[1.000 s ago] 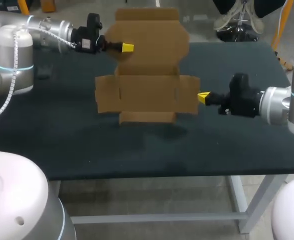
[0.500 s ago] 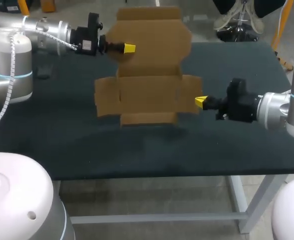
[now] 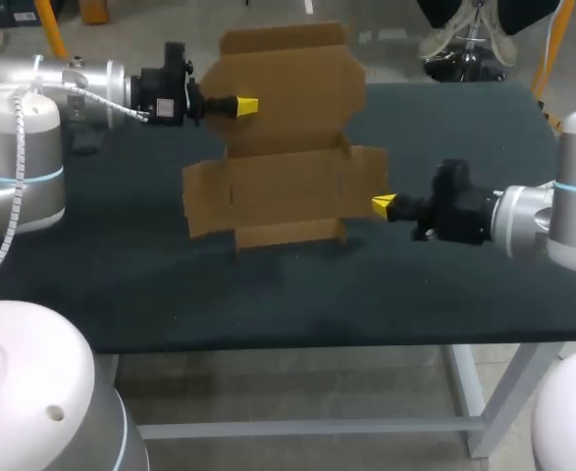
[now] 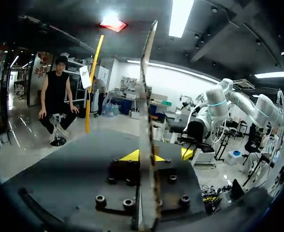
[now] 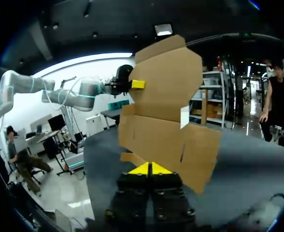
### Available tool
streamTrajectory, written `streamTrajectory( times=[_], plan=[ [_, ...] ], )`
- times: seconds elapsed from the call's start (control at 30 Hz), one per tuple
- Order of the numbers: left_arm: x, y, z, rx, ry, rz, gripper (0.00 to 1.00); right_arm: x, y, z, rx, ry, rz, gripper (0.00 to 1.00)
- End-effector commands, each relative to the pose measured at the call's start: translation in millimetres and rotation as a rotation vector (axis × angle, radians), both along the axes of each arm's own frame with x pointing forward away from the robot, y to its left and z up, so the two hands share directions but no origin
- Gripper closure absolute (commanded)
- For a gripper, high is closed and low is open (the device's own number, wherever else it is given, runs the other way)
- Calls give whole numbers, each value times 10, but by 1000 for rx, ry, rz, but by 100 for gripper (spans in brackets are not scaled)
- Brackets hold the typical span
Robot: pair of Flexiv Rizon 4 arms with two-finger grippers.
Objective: Assemble the packaging by folding the flat box into shape, placing the metal phone stand inside, and closing the box properly
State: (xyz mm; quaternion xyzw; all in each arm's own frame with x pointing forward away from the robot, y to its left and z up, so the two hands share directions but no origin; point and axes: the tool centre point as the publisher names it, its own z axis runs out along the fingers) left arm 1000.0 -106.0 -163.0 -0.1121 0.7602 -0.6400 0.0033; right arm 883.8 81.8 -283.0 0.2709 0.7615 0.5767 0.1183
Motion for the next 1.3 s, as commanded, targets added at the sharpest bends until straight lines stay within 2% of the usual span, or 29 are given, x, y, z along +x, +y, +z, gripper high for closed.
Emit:
streamTrajectory(
  times=[0.03, 0.27, 0.6, 0.87, 1.3],
  plan=[
    [65, 56, -4, -23, 2, -67, 100, 9, 75, 2, -9, -2, -11, 100],
    [11, 54, 97, -17, -4, -108, 100, 11, 118, 31, -15, -4, -16, 100],
    [-44, 61, 132, -4, -2, -113, 100, -5, 167, 43, -27, -1, -18, 100],
    [-32, 101, 40, -7, 15, -121, 100, -22, 234, 31, -37, 2, -11, 100],
    [-11, 134, -107, -4, -32, -109, 100, -35, 411, -52, -39, 5, -16, 100]
  ],
)
